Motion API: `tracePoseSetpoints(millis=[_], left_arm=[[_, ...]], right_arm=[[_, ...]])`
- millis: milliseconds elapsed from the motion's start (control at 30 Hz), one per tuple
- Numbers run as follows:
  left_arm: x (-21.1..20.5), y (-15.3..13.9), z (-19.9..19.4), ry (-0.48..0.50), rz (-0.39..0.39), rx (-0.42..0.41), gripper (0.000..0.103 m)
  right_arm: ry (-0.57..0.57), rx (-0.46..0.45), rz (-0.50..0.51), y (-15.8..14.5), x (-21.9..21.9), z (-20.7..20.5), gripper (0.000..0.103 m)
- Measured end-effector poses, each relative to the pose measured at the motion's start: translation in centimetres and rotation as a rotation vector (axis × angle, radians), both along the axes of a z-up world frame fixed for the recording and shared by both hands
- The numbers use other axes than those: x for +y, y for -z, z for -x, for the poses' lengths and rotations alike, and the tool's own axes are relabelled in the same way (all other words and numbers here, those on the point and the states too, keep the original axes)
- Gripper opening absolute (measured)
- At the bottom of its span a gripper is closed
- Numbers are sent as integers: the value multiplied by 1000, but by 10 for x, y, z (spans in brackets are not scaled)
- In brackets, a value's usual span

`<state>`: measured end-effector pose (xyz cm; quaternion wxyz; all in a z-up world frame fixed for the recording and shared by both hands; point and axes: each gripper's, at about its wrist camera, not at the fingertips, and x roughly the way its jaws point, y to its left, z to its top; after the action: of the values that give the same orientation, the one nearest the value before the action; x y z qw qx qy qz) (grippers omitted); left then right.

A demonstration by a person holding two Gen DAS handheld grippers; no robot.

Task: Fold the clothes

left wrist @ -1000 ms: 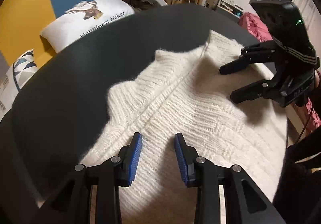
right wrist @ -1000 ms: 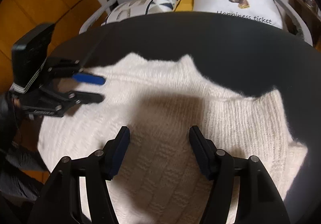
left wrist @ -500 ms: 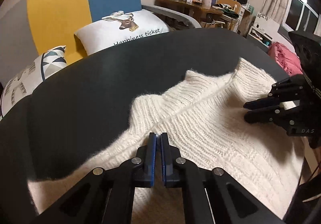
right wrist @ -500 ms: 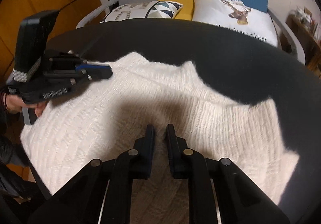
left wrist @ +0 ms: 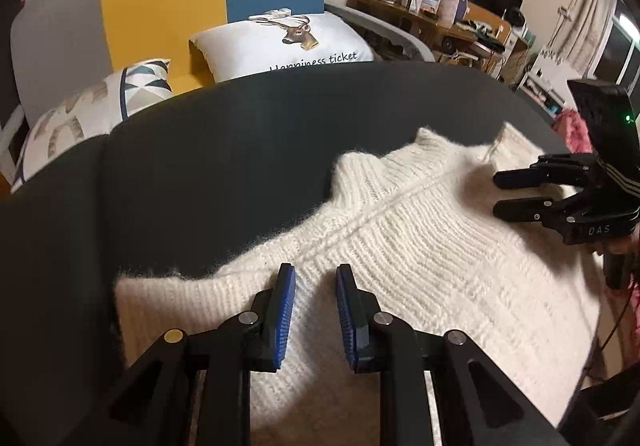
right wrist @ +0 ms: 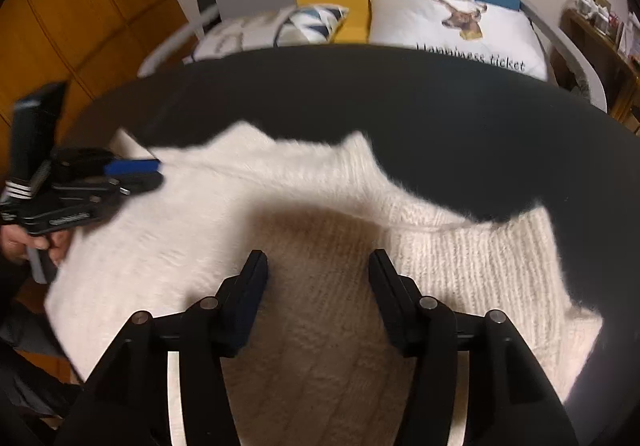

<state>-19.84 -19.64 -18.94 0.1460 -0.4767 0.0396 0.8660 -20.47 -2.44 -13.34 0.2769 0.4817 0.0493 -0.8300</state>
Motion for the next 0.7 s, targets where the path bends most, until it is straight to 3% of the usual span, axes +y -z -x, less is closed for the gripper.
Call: tracePoseSetpoints(millis=[33,100,167,267,367,467,500,600,700], left_arm=[[1,0,0,-21,25,11,6],[1,-1,-1,-76,50,31,1],[-4,1,2,-124,51,30,1],[-17,0,5,-173,-71,7,2],[-42,-13,-10,-210,-244,16,25],[-78,-33,-42,-245,-390,56,26],[-95,-39,-57,-260,-445,62,29],[-136,-37,-90,-308,-553,26,40],[-169,-23,-125,-370,-632,-42,45]], right_arm=[[4,5,-16,2,-2,0,36],[11,14,-47,6,-5,1,9],[18,23,-78,9,-8,1,9],[40,11,-100,17,-8,-1,9],[60,3,-58,7,-1,-4,14],[68,0,-6,-7,8,-11,17],[58,8,17,-14,12,-17,21],[12,16,78,-31,19,-45,51],[-24,-28,150,-34,20,-75,54]])
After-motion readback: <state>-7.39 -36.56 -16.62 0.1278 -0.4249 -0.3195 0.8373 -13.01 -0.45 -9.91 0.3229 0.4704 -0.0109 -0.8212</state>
